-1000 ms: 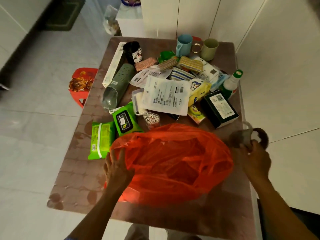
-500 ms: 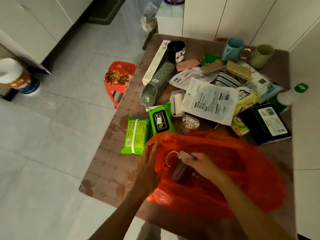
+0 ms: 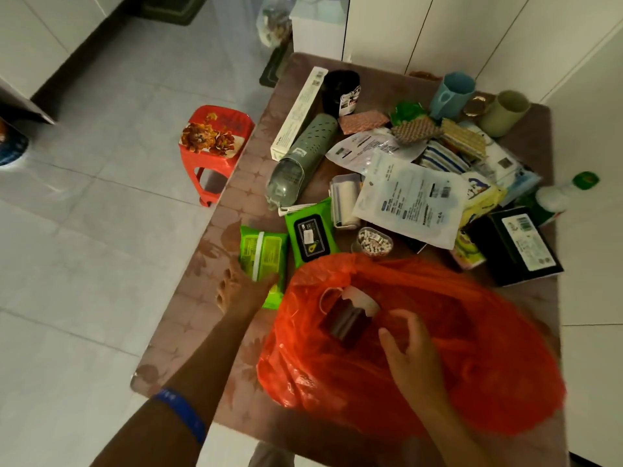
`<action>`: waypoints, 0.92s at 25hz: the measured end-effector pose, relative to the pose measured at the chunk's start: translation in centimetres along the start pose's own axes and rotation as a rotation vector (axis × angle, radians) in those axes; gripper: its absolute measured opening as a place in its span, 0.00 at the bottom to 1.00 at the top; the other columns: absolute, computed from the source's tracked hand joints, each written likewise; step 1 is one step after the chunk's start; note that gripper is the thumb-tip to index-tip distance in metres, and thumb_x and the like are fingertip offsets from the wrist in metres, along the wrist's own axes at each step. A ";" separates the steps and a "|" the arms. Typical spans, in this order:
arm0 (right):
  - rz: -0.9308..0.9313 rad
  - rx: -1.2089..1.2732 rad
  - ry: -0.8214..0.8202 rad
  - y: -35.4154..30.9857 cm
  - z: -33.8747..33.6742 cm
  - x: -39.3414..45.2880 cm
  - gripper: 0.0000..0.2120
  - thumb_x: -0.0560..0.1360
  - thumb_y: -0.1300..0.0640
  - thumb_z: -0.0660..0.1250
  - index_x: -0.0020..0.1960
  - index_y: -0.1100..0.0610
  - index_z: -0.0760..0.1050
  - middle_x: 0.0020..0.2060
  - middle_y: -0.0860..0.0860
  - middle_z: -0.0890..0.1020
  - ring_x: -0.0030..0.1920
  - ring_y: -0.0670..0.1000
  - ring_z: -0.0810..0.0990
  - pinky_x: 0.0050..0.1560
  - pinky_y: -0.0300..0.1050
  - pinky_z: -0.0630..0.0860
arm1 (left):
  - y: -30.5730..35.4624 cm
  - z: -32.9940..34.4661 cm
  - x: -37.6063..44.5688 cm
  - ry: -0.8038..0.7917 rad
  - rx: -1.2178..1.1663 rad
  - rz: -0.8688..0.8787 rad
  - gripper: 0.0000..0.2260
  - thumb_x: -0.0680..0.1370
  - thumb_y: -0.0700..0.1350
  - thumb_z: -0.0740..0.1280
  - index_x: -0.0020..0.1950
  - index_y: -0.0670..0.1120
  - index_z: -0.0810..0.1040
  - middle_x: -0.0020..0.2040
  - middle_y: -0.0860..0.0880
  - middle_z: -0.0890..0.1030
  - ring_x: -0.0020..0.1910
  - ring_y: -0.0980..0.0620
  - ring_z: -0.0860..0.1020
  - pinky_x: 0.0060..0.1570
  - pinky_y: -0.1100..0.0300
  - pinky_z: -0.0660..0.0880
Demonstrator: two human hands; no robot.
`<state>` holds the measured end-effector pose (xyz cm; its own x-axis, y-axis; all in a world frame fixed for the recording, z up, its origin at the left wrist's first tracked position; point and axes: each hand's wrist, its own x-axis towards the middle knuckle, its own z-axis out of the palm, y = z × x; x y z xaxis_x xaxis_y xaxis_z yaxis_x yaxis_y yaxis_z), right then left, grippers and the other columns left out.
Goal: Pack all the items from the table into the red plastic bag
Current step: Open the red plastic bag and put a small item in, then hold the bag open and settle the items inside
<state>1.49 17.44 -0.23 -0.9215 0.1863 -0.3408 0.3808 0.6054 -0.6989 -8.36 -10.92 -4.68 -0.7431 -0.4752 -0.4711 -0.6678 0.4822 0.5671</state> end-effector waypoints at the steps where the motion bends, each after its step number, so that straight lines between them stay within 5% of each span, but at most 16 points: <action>1: -0.002 -0.002 0.004 -0.2 -0.3 -0.5 0.16 0.77 0.51 0.68 0.64 0.48 0.71 0.57 0.41 0.73 0.53 0.41 0.72 0.48 0.35 0.69 | -0.2 0.2 1.0 -0.052 -0.004 -0.020 0.47 0.64 0.58 0.77 0.75 0.48 0.55 0.70 0.40 0.67 0.67 0.36 0.67 0.63 0.38 0.68; 3: -0.007 0.002 -0.017 -0.4 -0.7 -1.4 0.16 0.77 0.52 0.68 0.64 0.46 0.71 0.57 0.39 0.73 0.55 0.39 0.72 0.53 0.40 0.70 | -0.3 0.9 1.9 -0.048 0.119 0.030 0.55 0.59 0.61 0.79 0.76 0.49 0.50 0.70 0.40 0.66 0.67 0.35 0.66 0.63 0.37 0.67; 5: -0.004 0.013 -0.045 -0.7 -0.9 -2.0 0.15 0.77 0.53 0.67 0.62 0.43 0.70 0.56 0.35 0.72 0.52 0.34 0.73 0.50 0.34 0.69 | -0.3 1.5 1.8 -0.004 0.211 0.073 0.57 0.57 0.59 0.79 0.76 0.52 0.47 0.68 0.40 0.66 0.66 0.34 0.65 0.62 0.36 0.67; 7: 0.010 0.033 -0.064 -1.0 -1.3 -2.2 0.14 0.77 0.54 0.68 0.60 0.42 0.71 0.55 0.34 0.74 0.50 0.32 0.74 0.45 0.31 0.69 | 0.1 1.5 1.4 -0.018 0.010 0.022 0.54 0.58 0.51 0.79 0.75 0.53 0.49 0.67 0.38 0.68 0.64 0.34 0.68 0.60 0.36 0.71; 9: 0.042 0.090 -0.063 -0.9 -2.1 -2.2 0.12 0.77 0.54 0.68 0.57 0.41 0.73 0.55 0.36 0.77 0.51 0.37 0.77 0.48 0.38 0.75 | 0.4 0.2 0.3 -0.029 -0.272 -0.019 0.49 0.62 0.41 0.78 0.74 0.51 0.51 0.66 0.38 0.69 0.62 0.34 0.72 0.56 0.37 0.74; 12: 0.105 0.205 -0.018 -0.5 -3.8 -2.1 0.11 0.77 0.54 0.68 0.51 0.37 0.74 0.52 0.39 0.80 0.53 0.42 0.79 0.52 0.46 0.78 | 1.2 -3.9 -4.5 0.121 -0.276 0.244 0.44 0.61 0.40 0.79 0.71 0.51 0.60 0.63 0.43 0.72 0.54 0.42 0.78 0.43 0.43 0.80; 15: 0.212 0.487 0.144 -0.3 -5.0 -0.9 0.13 0.77 0.58 0.68 0.48 0.38 0.77 0.49 0.42 0.82 0.49 0.46 0.82 0.45 0.46 0.80 | 3.0 -4.8 -12.4 -0.185 -0.324 0.523 0.46 0.55 0.50 0.79 0.69 0.61 0.62 0.58 0.59 0.74 0.47 0.54 0.80 0.33 0.56 0.81; 19: 0.203 0.514 0.363 0.9 -8.2 0.8 0.14 0.75 0.62 0.68 0.43 0.40 0.79 0.43 0.44 0.83 0.41 0.41 0.81 0.36 0.34 0.75 | 5.8 4.7 -19.6 -0.401 0.062 0.564 0.50 0.54 0.55 0.76 0.72 0.60 0.56 0.63 0.53 0.70 0.59 0.49 0.72 0.54 0.47 0.76; 23: 0.226 0.216 0.150 4.1 -9.6 0.3 0.09 0.74 0.58 0.69 0.46 0.44 0.76 0.44 0.45 0.80 0.39 0.42 0.76 0.37 0.38 0.69 | 7.9 12.1 -19.1 -0.433 0.281 0.510 0.48 0.60 0.53 0.75 0.75 0.51 0.54 0.66 0.46 0.67 0.64 0.44 0.67 0.60 0.47 0.71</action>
<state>2.09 27.45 2.85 -0.8068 0.4183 -0.4173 0.5692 0.3608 -0.7388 0.07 10.88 0.64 -0.8763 0.1648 -0.4527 -0.1762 0.7650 0.6195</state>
